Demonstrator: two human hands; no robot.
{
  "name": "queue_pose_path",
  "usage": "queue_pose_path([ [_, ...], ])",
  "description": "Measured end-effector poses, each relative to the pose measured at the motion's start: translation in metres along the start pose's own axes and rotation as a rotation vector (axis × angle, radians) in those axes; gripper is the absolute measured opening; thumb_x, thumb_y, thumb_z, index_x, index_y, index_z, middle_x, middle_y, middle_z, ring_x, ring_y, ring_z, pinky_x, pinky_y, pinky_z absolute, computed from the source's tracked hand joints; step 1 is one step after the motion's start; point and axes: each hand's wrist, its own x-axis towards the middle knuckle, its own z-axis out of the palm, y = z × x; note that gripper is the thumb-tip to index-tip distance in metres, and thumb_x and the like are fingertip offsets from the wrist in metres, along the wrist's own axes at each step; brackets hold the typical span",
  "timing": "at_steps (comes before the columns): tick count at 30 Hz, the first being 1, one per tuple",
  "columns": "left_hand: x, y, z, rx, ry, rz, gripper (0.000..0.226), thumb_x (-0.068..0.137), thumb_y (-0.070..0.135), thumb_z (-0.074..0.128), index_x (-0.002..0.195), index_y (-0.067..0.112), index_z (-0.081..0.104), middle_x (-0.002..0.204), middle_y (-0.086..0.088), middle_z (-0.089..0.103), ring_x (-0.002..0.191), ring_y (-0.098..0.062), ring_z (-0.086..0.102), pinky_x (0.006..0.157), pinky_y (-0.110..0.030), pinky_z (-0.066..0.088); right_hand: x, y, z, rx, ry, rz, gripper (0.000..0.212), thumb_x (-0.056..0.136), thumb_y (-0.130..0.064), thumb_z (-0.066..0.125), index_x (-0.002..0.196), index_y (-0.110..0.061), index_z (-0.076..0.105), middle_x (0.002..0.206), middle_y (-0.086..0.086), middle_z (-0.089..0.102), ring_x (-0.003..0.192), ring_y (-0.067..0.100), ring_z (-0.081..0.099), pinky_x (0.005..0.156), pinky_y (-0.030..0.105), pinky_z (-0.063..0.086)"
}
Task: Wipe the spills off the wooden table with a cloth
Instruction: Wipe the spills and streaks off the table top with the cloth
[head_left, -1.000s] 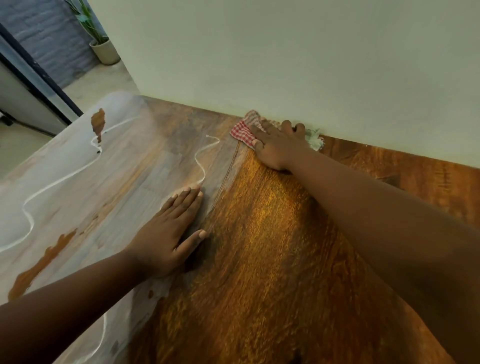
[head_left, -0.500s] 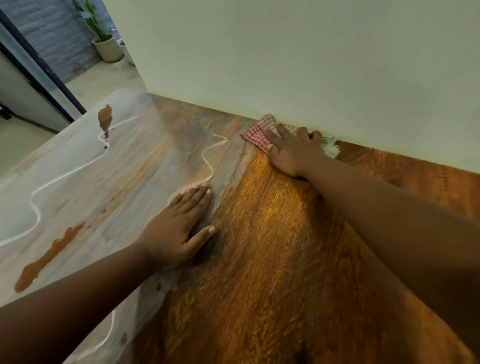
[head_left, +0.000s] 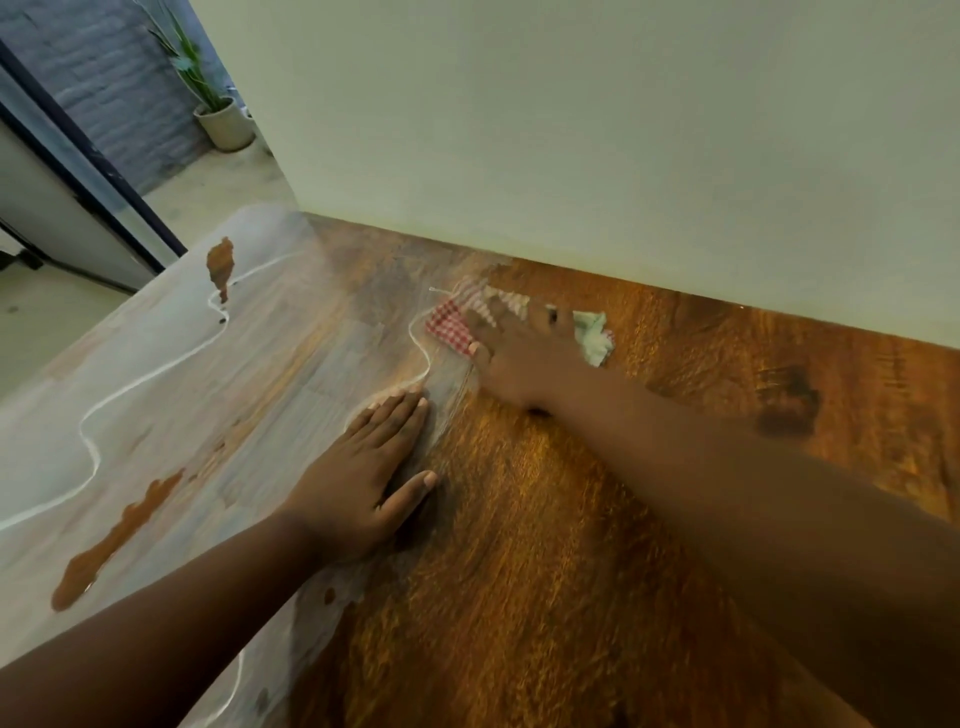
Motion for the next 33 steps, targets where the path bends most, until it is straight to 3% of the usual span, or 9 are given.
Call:
queue_pose_path([
  [7, 0.002, 0.0, 0.001, -0.002, 0.016, 0.007, 0.084, 0.081, 0.08, 0.003, 0.148, 0.032, -0.009, 0.159, 0.008, -0.01, 0.143, -0.002, -0.016, 0.116, -0.026, -0.009, -0.012, -0.007, 0.01, -0.042, 0.001, -0.204, 0.058, 0.098, -0.055, 0.011, 0.152, -0.041, -0.003, 0.162, -0.004, -0.005, 0.145, 0.037, -0.004, 0.111, 0.059, -0.006],
  [14, 0.002, -0.002, 0.002, -0.02, 0.04, 0.028, 0.081, 0.085, 0.075, 0.008, 0.151, 0.029, -0.005, 0.159, 0.009, -0.008, 0.144, -0.001, -0.014, 0.115, -0.023, -0.009, 0.065, 0.032, -0.007, -0.064, 0.028, 0.025, 0.06, 0.096, -0.057, 0.009, 0.152, -0.038, -0.002, 0.163, -0.001, -0.002, 0.145, 0.037, -0.002, 0.111, 0.058, -0.002],
  [19, 0.001, -0.002, 0.002, -0.025, 0.042, 0.023, 0.084, 0.085, 0.075, 0.009, 0.152, 0.027, -0.003, 0.16, 0.007, -0.007, 0.144, -0.003, -0.013, 0.116, -0.027, -0.007, 0.075, 0.029, -0.006, -0.062, 0.038, 0.108, 0.062, 0.096, -0.055, 0.013, 0.153, -0.036, -0.001, 0.163, -0.002, -0.002, 0.145, 0.038, 0.0, 0.11, 0.059, 0.001],
  [22, 0.001, -0.001, 0.002, 0.004, 0.037, 0.011, 0.085, 0.084, 0.074, 0.009, 0.152, 0.026, -0.004, 0.16, 0.006, -0.008, 0.145, -0.005, -0.013, 0.117, -0.028, -0.006, 0.065, 0.015, -0.005, -0.021, 0.029, 0.149, 0.06, 0.098, -0.051, 0.014, 0.154, -0.034, 0.0, 0.163, 0.0, -0.004, 0.145, 0.039, -0.003, 0.111, 0.059, -0.004],
  [26, -0.001, 0.001, 0.001, 0.007, 0.093, -0.013, 0.086, 0.082, 0.078, 0.01, 0.148, 0.031, -0.017, 0.156, 0.007, -0.022, 0.139, 0.001, -0.026, 0.111, -0.019, -0.016, 0.033, -0.028, 0.005, 0.026, 0.011, 0.089, 0.059, 0.099, -0.049, 0.016, 0.154, -0.033, 0.002, 0.162, 0.003, -0.005, 0.145, 0.041, -0.004, 0.111, 0.059, -0.008],
  [30, -0.007, 0.01, -0.001, 0.085, 0.155, -0.094, 0.084, 0.083, 0.075, 0.006, 0.144, 0.026, -0.025, 0.151, 0.001, -0.031, 0.139, -0.007, -0.03, 0.112, -0.023, -0.02, -0.014, -0.075, 0.015, 0.066, -0.007, 0.034, 0.058, 0.1, -0.047, 0.016, 0.154, -0.033, 0.003, 0.162, 0.001, -0.005, 0.144, 0.041, -0.005, 0.111, 0.056, -0.008],
  [33, -0.021, 0.009, -0.003, 0.154, 0.097, -0.137, 0.09, 0.08, 0.08, 0.001, 0.144, 0.024, -0.026, 0.149, 0.001, -0.033, 0.136, -0.008, -0.035, 0.107, -0.021, -0.028, -0.045, -0.097, 0.022, 0.055, -0.035, 0.016, 0.057, 0.101, -0.043, 0.017, 0.154, -0.033, 0.0, 0.162, 0.0, -0.007, 0.144, 0.038, -0.006, 0.11, 0.056, -0.008],
])
